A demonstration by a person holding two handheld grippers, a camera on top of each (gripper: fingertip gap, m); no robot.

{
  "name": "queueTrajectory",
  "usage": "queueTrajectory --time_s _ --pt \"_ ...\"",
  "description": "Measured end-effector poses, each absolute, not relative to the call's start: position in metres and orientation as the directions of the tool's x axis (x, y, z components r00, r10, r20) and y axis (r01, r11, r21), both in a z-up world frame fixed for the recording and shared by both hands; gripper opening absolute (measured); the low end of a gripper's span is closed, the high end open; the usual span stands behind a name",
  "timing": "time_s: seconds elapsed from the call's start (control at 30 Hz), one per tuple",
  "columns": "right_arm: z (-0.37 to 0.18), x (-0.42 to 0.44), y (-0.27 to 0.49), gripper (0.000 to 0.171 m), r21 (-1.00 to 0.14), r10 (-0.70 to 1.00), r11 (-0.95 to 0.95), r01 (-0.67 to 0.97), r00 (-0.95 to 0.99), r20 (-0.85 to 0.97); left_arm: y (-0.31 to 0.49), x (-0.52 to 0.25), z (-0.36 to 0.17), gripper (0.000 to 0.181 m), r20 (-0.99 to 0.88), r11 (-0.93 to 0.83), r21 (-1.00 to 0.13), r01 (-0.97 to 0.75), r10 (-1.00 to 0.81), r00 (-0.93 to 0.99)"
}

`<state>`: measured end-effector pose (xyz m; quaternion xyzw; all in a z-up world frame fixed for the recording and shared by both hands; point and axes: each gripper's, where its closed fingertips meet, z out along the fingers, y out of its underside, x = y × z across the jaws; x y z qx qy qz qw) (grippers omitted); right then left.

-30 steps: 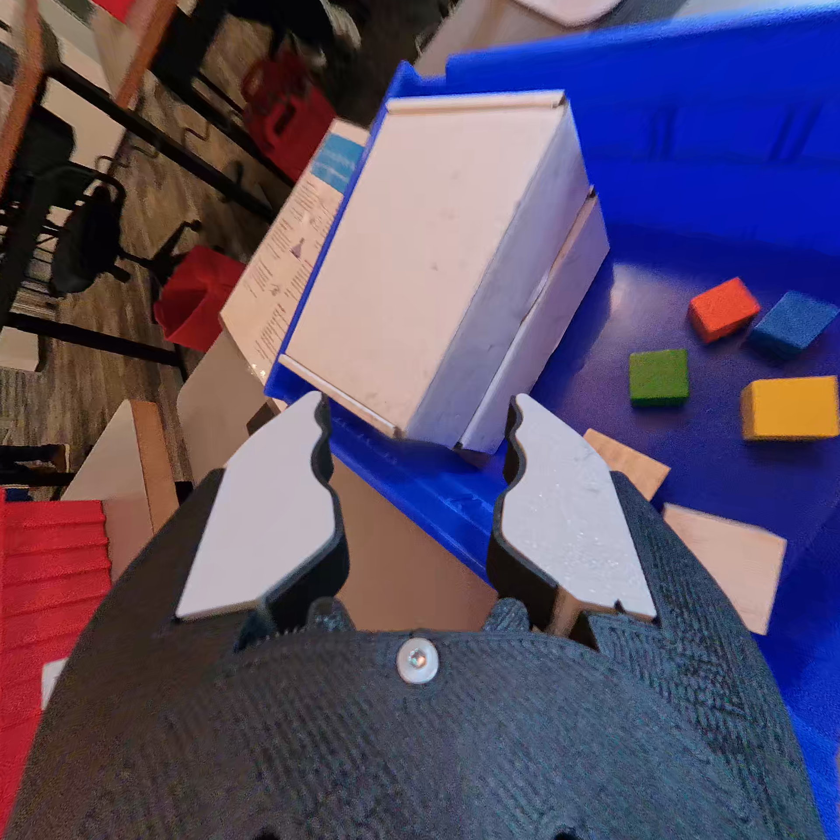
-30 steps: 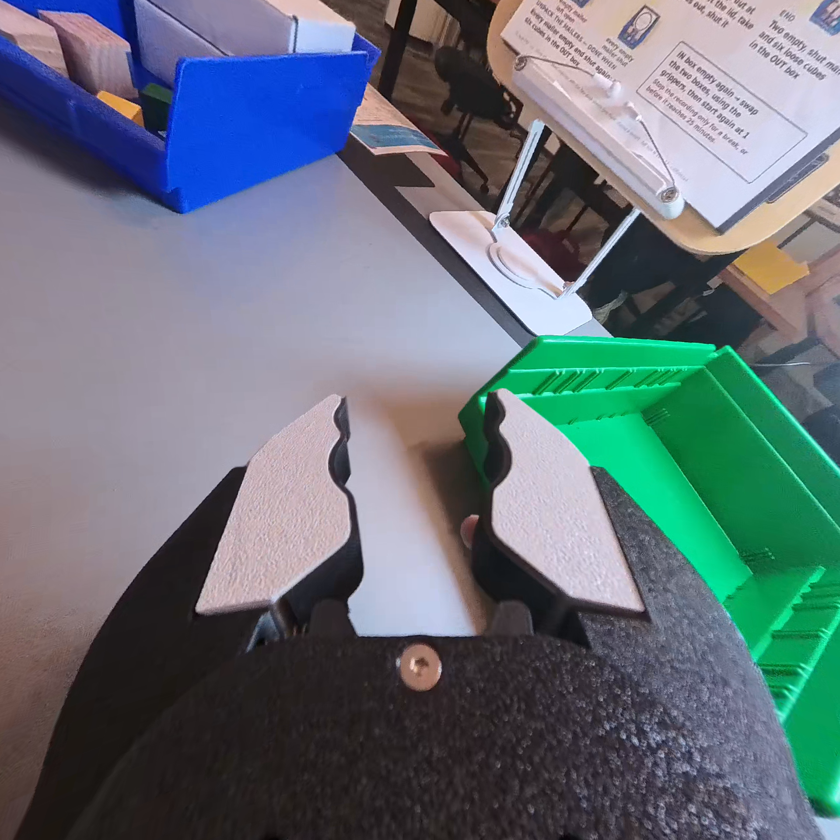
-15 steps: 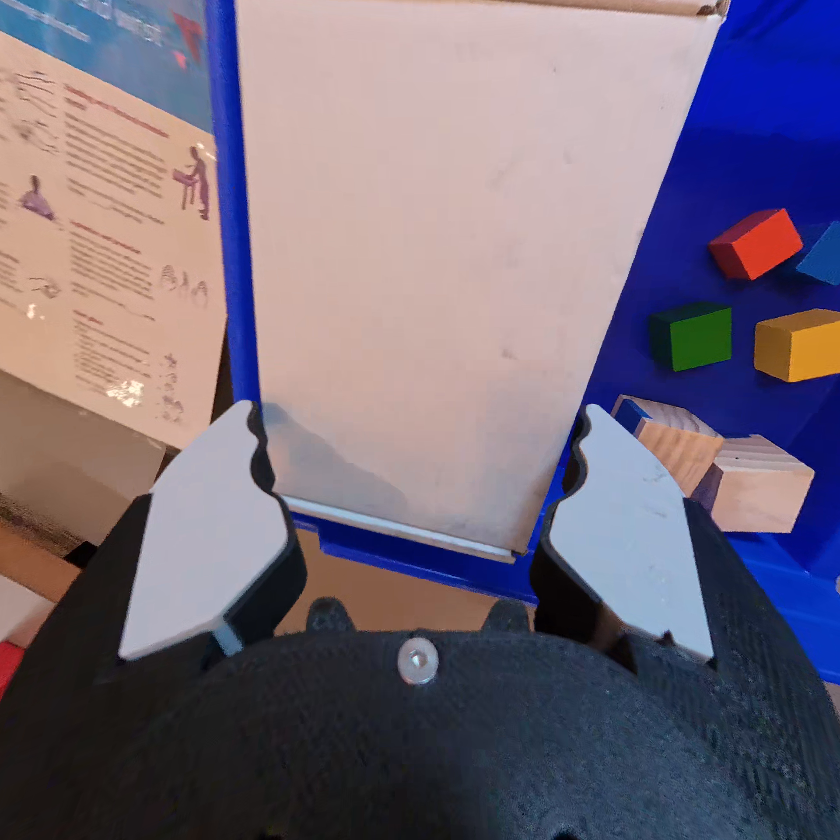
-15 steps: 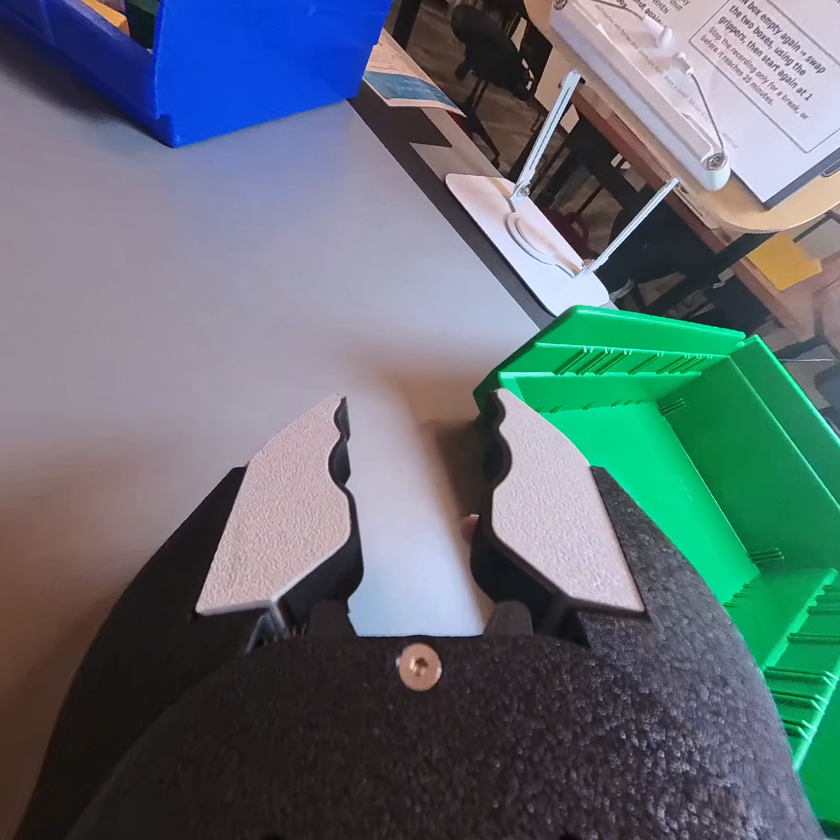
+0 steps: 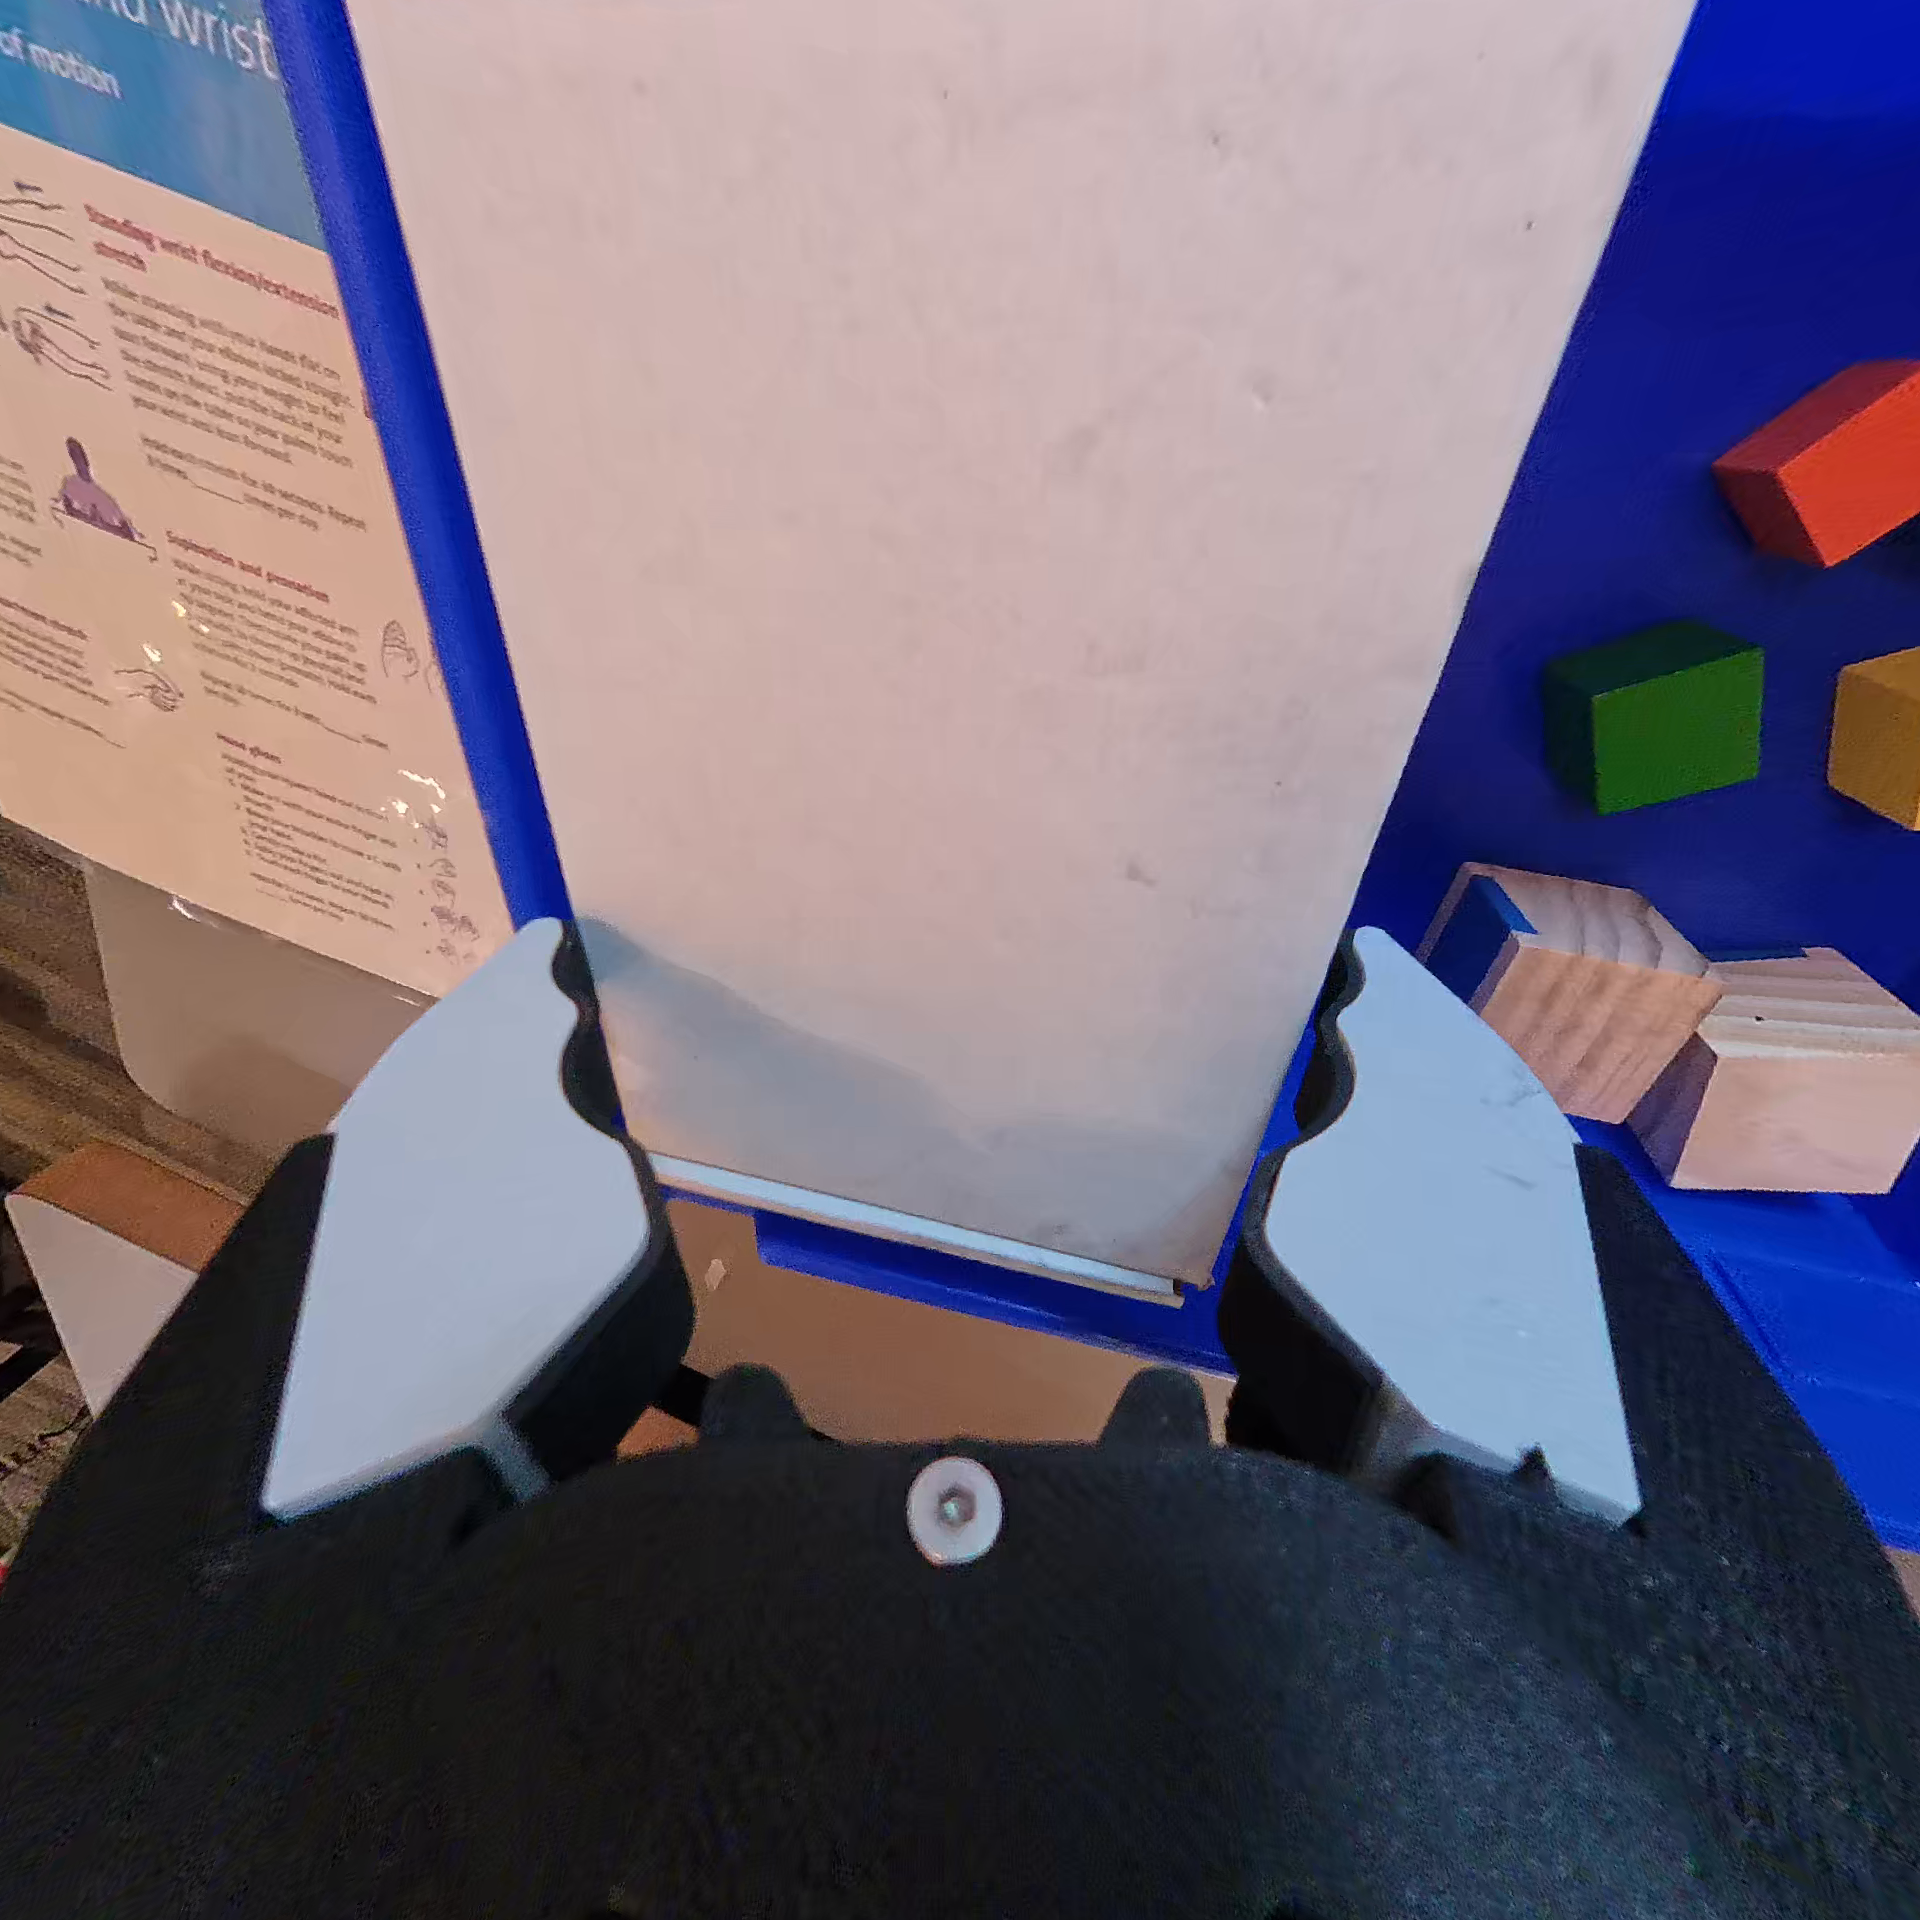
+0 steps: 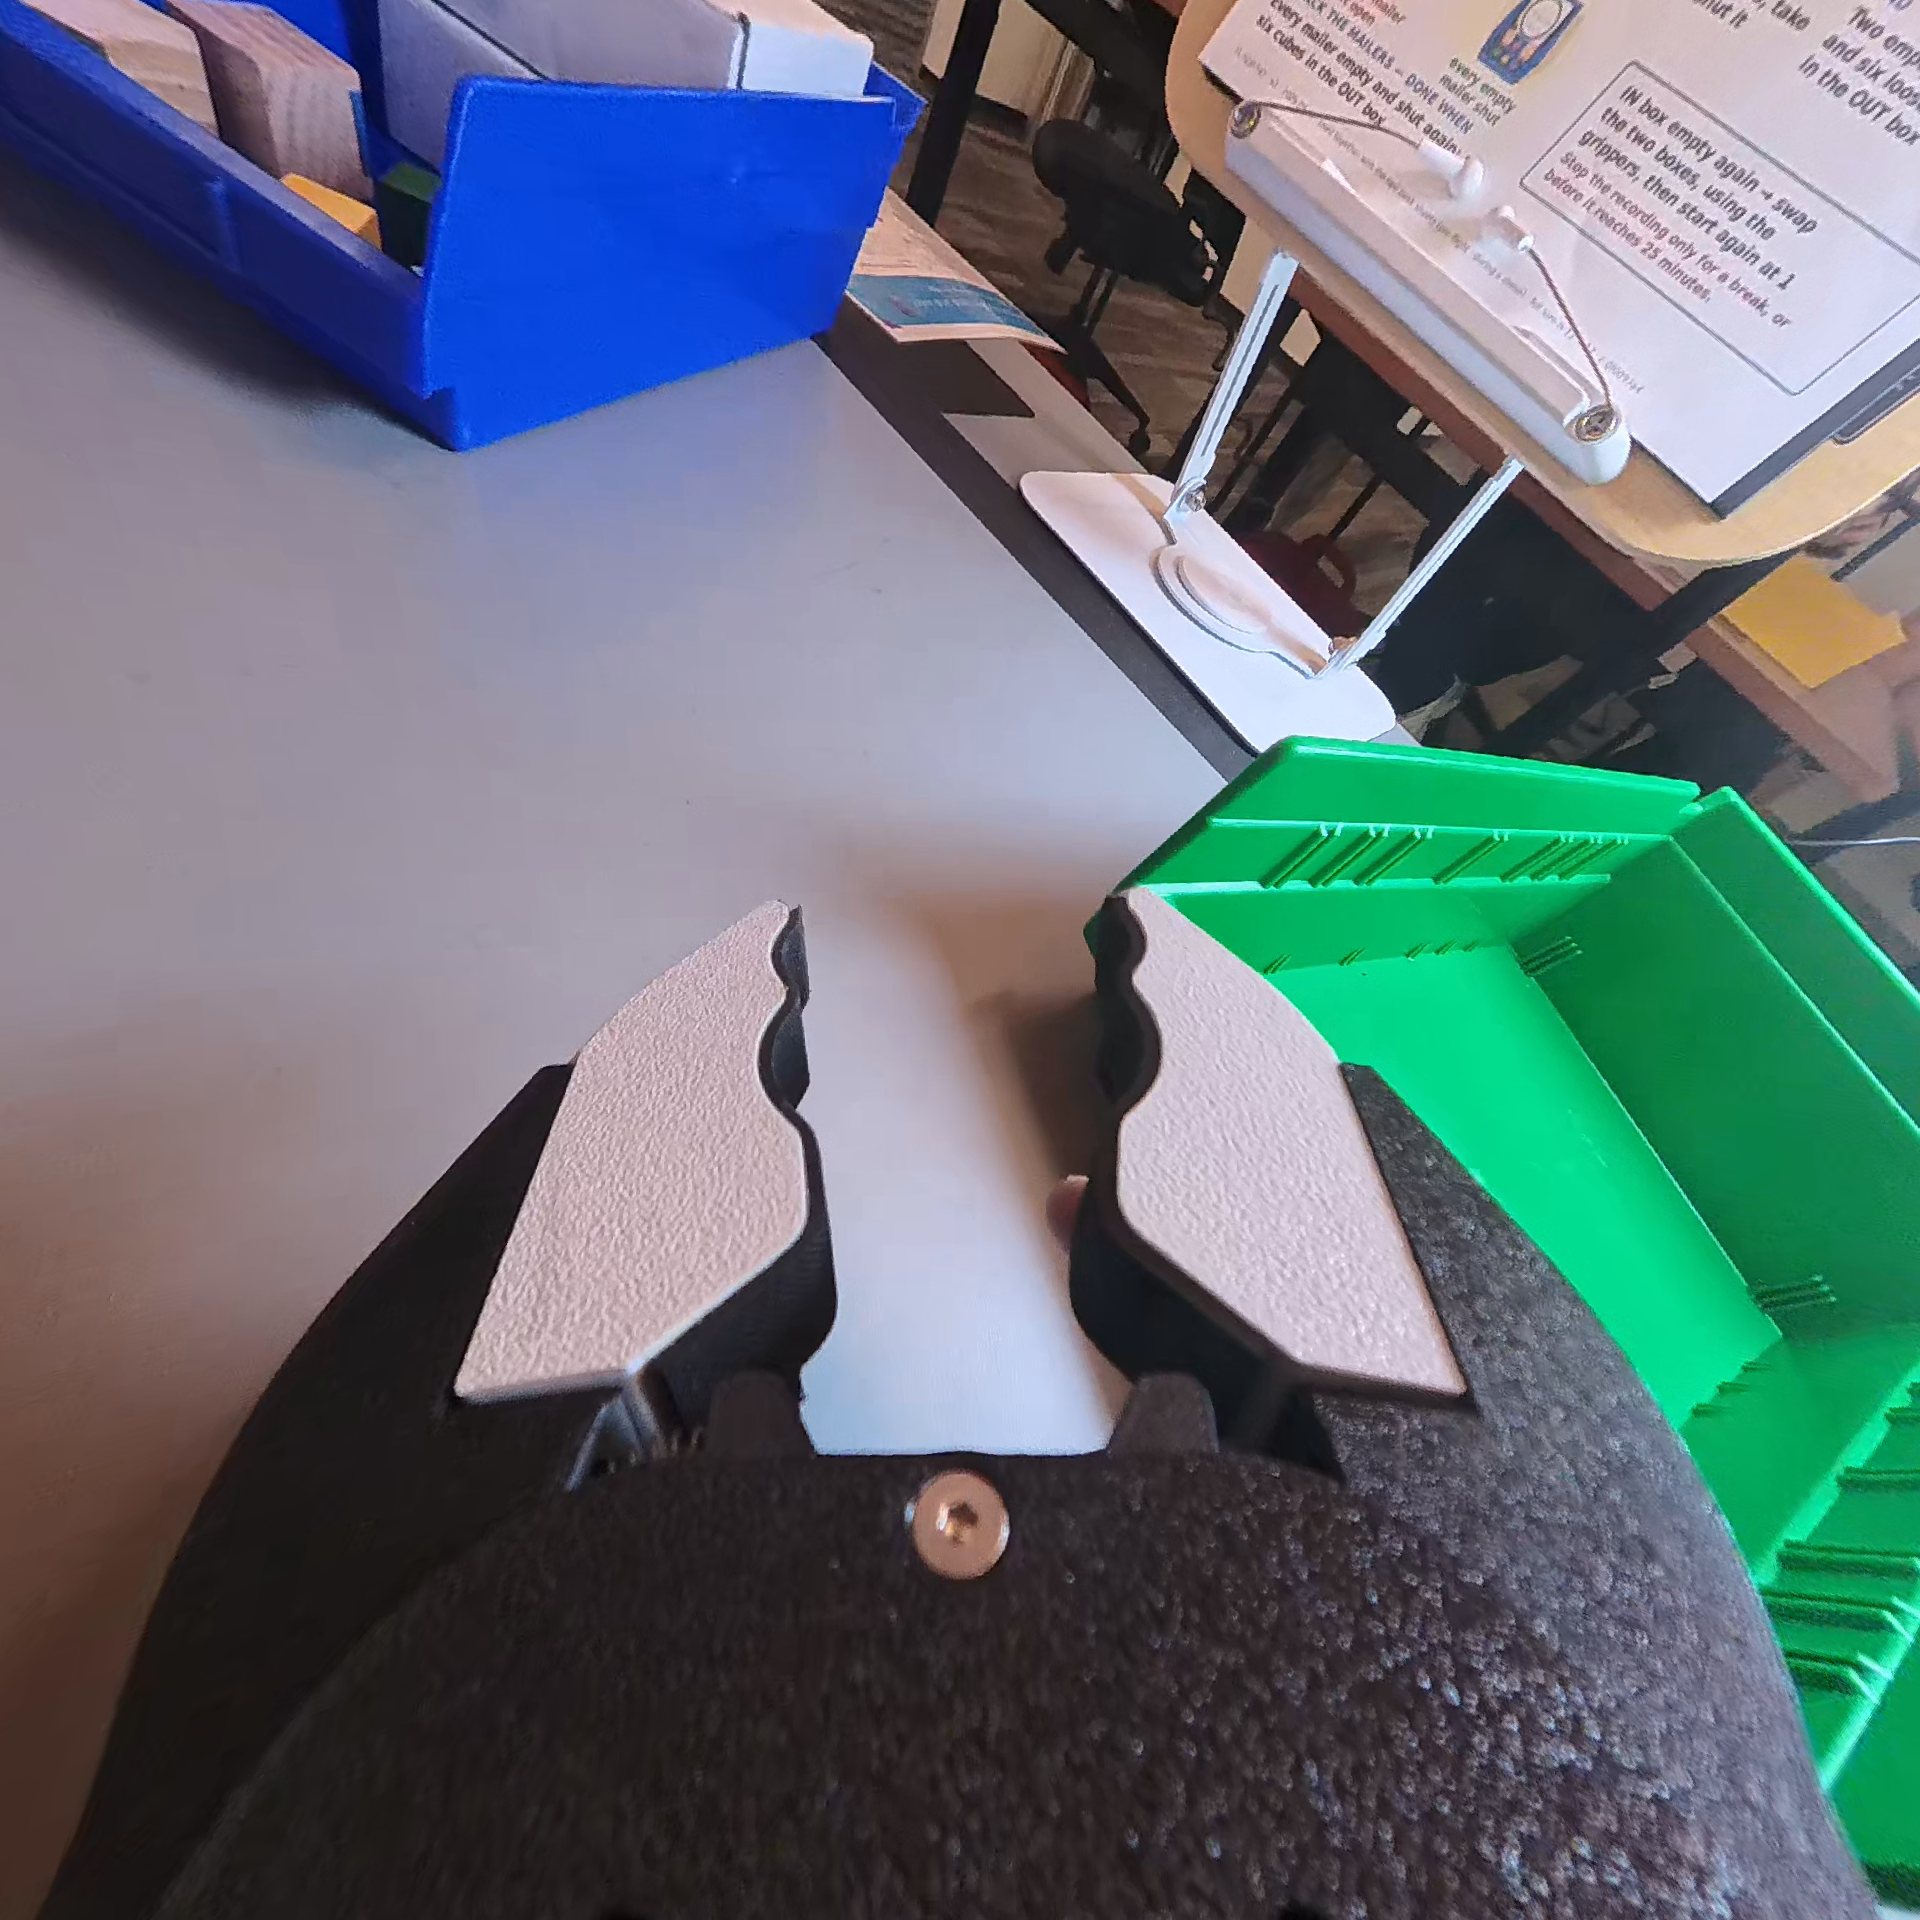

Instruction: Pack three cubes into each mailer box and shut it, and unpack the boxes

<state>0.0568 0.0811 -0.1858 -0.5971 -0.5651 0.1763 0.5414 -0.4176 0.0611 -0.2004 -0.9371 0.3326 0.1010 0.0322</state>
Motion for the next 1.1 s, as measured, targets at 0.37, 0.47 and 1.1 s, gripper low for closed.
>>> queueTrajectory --time_s 0.37,0.47,1.1 --pt "-0.182 0.061 0.082 0.052 -0.857 0.870 0.211 0.471 0.309 0.384 0.056 -0.412 -0.201 0.126 -0.237 -0.749 0.018 -0.663 -0.647 0.725" --pt "-0.181 0.060 0.082 0.052 -0.860 0.872 0.210 0.466 0.308 0.380 0.055 -0.400 -0.189 0.120 -0.254 -0.726 -0.033 -0.687 -0.659 0.708" --pt "-0.174 0.051 0.068 0.052 -0.873 0.889 0.218 0.435 0.280 0.362 0.053 -0.380 -0.162 0.105 -0.326 -0.687 -0.234 -0.688 -0.611 0.721"
